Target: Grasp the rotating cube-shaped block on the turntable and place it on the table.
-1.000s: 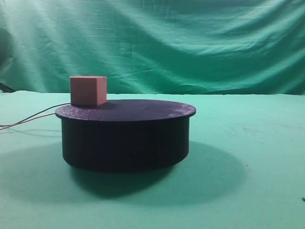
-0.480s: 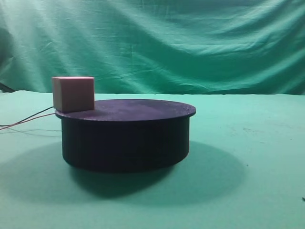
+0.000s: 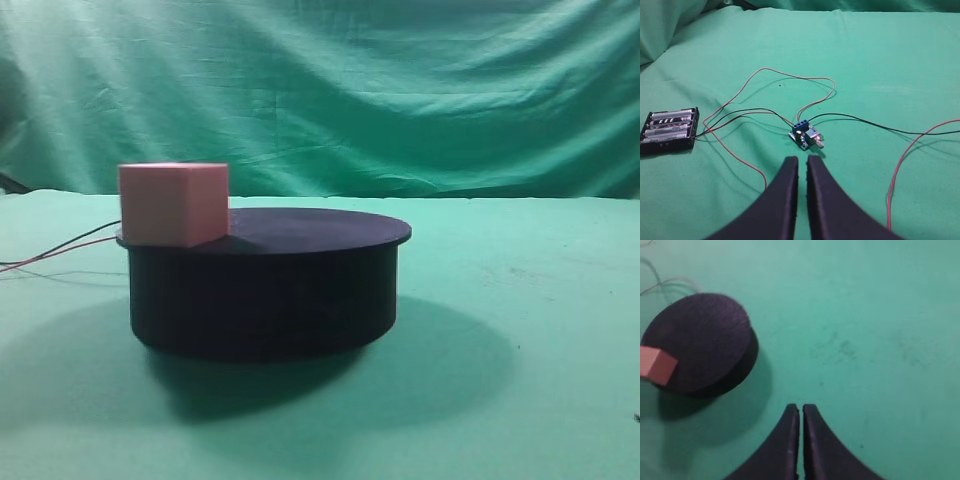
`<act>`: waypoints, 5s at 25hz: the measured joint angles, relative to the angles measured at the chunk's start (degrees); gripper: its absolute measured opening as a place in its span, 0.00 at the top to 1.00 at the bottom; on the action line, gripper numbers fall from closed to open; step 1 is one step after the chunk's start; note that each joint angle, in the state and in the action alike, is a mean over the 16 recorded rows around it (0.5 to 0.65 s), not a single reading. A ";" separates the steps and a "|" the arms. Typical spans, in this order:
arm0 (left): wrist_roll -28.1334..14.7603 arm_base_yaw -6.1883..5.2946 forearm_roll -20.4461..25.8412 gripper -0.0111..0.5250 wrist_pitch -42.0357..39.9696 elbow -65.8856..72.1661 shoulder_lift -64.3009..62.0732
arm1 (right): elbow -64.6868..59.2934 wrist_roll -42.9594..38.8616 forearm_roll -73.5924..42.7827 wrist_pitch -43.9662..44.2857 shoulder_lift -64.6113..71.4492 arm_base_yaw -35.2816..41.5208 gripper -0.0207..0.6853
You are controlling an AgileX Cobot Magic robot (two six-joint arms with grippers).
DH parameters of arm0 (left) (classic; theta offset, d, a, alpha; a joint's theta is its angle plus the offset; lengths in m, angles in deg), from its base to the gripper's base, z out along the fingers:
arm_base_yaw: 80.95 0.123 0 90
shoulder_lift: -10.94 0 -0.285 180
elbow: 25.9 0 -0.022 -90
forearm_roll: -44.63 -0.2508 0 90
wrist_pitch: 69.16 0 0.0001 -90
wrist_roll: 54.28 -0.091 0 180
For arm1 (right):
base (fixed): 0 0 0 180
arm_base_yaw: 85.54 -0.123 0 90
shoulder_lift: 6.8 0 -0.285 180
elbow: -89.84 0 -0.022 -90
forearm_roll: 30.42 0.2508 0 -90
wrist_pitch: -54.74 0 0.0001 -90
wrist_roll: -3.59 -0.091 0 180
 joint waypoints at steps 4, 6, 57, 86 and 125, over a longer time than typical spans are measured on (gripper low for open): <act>0.00 0.00 0.00 0.98 0.00 0.00 0.00 | 4.41 6.56 4.18 0.37 11.49 -8.09 0.95; 0.00 0.00 0.00 0.98 0.00 0.00 0.00 | 6.85 7.79 5.28 0.04 17.03 -11.69 0.91; 0.00 0.00 0.00 0.98 0.00 0.00 0.00 | 16.48 -23.57 -18.01 -0.31 42.59 -15.60 0.49; 0.00 0.00 0.00 0.98 0.00 0.00 0.00 | 15.46 -23.56 -22.40 16.40 13.25 -15.55 0.97; 0.00 0.00 0.00 0.98 0.00 0.00 0.00 | -25.33 -3.47 -10.28 -7.03 -42.86 13.97 0.97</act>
